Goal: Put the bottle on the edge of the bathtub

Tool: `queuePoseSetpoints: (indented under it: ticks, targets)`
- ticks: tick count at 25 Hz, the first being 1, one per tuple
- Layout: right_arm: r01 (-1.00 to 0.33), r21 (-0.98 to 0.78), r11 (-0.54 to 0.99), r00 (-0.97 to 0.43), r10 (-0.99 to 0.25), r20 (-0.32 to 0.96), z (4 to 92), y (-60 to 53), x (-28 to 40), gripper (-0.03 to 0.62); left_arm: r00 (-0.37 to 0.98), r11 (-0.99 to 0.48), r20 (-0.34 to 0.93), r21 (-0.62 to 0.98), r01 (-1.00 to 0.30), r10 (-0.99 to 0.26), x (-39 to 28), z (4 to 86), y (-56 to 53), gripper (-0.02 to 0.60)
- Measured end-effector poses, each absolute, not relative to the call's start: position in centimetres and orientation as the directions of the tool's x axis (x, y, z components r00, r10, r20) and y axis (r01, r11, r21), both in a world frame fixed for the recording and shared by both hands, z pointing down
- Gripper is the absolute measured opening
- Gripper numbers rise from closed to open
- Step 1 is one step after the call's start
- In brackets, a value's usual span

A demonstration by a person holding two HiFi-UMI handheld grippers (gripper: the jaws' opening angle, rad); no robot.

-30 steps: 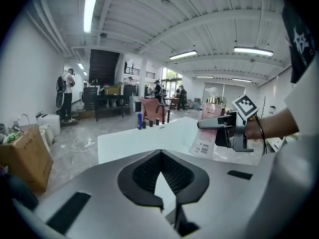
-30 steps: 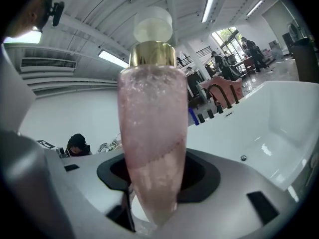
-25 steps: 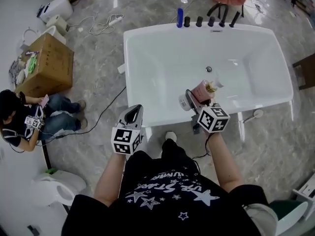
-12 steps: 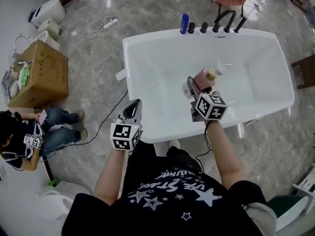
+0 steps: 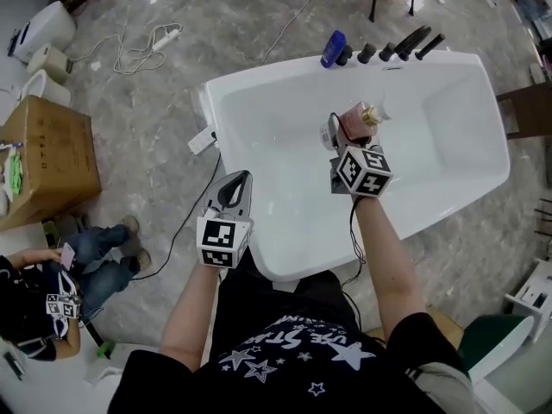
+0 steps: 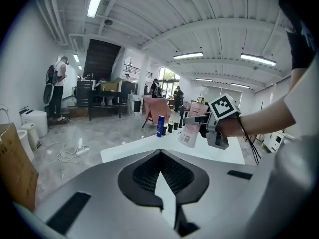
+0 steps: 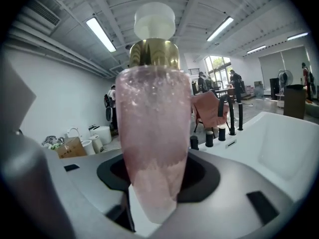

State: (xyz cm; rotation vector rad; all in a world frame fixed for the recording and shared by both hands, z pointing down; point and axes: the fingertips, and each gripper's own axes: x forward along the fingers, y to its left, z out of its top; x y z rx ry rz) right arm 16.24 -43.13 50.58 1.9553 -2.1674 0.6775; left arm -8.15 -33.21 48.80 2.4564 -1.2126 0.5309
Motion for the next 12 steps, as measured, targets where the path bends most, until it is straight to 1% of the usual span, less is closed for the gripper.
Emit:
queuePoseSetpoints:
  ticks: [4, 7, 12]
  targets:
    - [-0.981, -0.192, 0.032, -0.101, -0.926, 0.365, 52.1, -48.0, 16.8, 0.229, 0.563, -0.607, 0.473, 0.073, -0.791, -0.678, -8.7, 51.3, -35.9, 0.015]
    - [-0.985, -0.169, 0.028, -0.088, -0.931, 0.355, 54.0, -51.6, 16.8, 0.229, 0.531, -0.572, 0.481, 0.072, -0.817, -0.698, -9.7, 53.5, -37.9, 0.015]
    - [-0.989, -0.131, 0.074, -0.117, -0.925, 0.362, 57.4, -56.4, 16.8, 0.225, 0.475, -0.504, 0.470, 0.073, -0.861, -0.744, -9.5, 55.8, -41.6, 0.015]
